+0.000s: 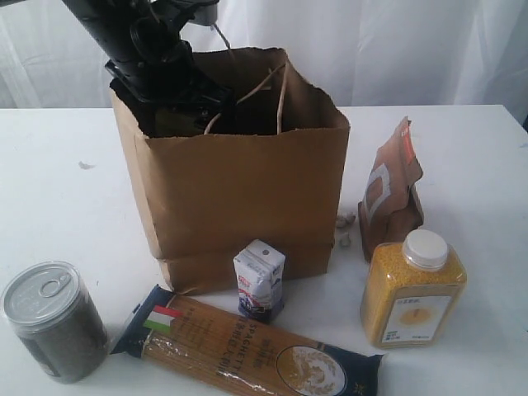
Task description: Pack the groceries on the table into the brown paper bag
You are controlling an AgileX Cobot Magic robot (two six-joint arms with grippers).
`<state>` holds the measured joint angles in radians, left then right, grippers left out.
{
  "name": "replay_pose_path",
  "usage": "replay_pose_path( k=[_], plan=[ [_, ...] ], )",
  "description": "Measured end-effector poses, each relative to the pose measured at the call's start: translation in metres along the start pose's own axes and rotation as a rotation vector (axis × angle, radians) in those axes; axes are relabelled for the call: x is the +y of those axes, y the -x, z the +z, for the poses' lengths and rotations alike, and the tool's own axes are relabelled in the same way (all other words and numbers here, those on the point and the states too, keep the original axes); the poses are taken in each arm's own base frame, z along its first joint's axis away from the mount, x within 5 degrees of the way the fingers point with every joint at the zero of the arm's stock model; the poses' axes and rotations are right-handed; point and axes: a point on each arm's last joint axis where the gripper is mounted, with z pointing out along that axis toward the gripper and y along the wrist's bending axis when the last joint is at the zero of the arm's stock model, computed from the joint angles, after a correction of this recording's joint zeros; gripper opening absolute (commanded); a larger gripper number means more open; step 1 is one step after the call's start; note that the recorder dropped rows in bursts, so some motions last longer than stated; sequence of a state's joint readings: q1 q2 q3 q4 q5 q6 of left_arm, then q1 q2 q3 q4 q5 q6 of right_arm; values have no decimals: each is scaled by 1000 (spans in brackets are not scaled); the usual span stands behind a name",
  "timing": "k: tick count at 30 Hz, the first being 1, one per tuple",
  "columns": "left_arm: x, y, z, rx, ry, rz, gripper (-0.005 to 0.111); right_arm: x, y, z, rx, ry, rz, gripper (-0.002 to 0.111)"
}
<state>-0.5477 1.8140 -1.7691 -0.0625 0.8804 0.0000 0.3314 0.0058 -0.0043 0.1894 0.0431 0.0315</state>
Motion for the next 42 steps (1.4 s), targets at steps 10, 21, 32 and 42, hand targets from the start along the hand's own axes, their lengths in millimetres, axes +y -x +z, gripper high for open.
replay_pose_path(
  k=[10, 21, 32, 42],
  plan=[
    [1, 0, -1, -6, 7, -39, 105, 0, 0, 0, 0, 0, 0, 0],
    [4, -3, -2, 29, 45, -24, 105, 0, 0, 0, 0, 0, 0, 0],
    [-7, -3, -9, 67, -22, 135, 105, 0, 0, 0, 0, 0, 0, 0],
    [-6, -5, -10, 91, 17, 164, 105, 0, 0, 0, 0, 0, 0, 0]
  ],
)
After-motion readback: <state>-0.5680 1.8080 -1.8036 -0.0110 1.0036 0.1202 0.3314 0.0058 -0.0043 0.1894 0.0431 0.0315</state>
